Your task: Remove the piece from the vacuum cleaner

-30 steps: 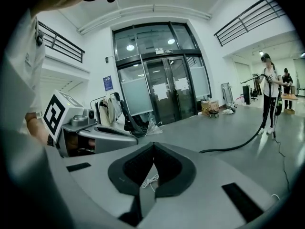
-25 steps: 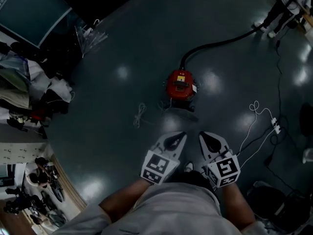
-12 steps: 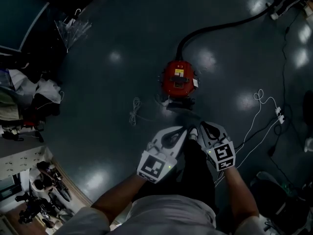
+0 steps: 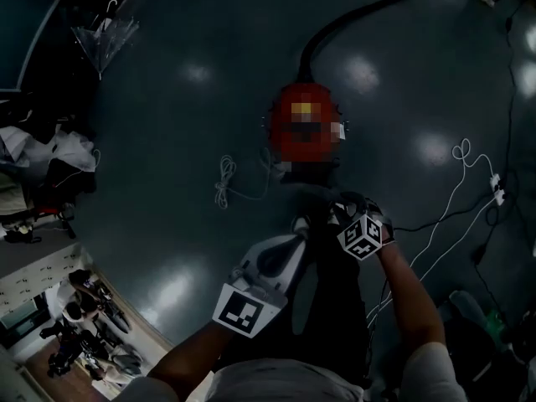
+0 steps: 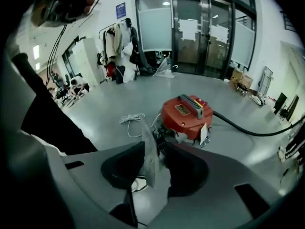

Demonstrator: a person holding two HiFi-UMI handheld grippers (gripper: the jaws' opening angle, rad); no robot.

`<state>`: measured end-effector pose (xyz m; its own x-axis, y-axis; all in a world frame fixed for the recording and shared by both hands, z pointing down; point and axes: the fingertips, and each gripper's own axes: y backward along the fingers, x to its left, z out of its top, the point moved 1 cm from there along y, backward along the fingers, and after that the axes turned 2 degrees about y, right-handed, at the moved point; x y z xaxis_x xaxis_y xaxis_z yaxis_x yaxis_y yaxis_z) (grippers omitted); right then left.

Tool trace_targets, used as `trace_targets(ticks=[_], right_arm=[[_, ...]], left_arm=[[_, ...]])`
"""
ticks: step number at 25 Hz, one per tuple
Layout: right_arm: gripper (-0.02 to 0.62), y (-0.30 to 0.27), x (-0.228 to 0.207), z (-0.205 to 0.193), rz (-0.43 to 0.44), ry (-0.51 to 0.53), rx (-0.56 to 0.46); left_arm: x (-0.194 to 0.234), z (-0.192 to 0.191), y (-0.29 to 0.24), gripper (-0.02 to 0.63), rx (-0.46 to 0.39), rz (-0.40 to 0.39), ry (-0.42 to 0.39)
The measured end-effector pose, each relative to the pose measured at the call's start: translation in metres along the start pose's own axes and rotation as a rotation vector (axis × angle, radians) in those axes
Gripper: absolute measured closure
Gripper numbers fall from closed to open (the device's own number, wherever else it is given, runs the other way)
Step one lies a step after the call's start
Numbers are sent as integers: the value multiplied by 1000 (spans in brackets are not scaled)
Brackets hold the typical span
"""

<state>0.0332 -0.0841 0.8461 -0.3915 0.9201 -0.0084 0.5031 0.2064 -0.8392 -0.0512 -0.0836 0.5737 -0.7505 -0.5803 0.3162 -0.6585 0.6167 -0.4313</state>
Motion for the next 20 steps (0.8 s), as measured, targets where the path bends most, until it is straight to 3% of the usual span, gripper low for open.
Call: trace_targets(ticks=[4, 11, 14, 15, 17, 20], right_arm=[[443, -54, -4, -32, 48, 95, 49], [413, -123, -1, -66, 144, 166, 53], [414, -139, -2, -73, 135, 219, 52], [426, -142, -3, -74, 122, 241, 52], [521, -144, -4, -74, 111, 277, 55], [554, -140, 1, -74, 130, 316, 59]], left_arm=[[11, -23, -25, 600, 20, 10, 33], [30, -61, -62, 600, 103, 7, 24], [33, -72, -72, 600, 129, 11, 30], [34, -74, -75, 600, 136, 11, 29], [35, -76, -78, 600, 143, 9, 24], [35, -75, -80, 600, 155, 2, 10]])
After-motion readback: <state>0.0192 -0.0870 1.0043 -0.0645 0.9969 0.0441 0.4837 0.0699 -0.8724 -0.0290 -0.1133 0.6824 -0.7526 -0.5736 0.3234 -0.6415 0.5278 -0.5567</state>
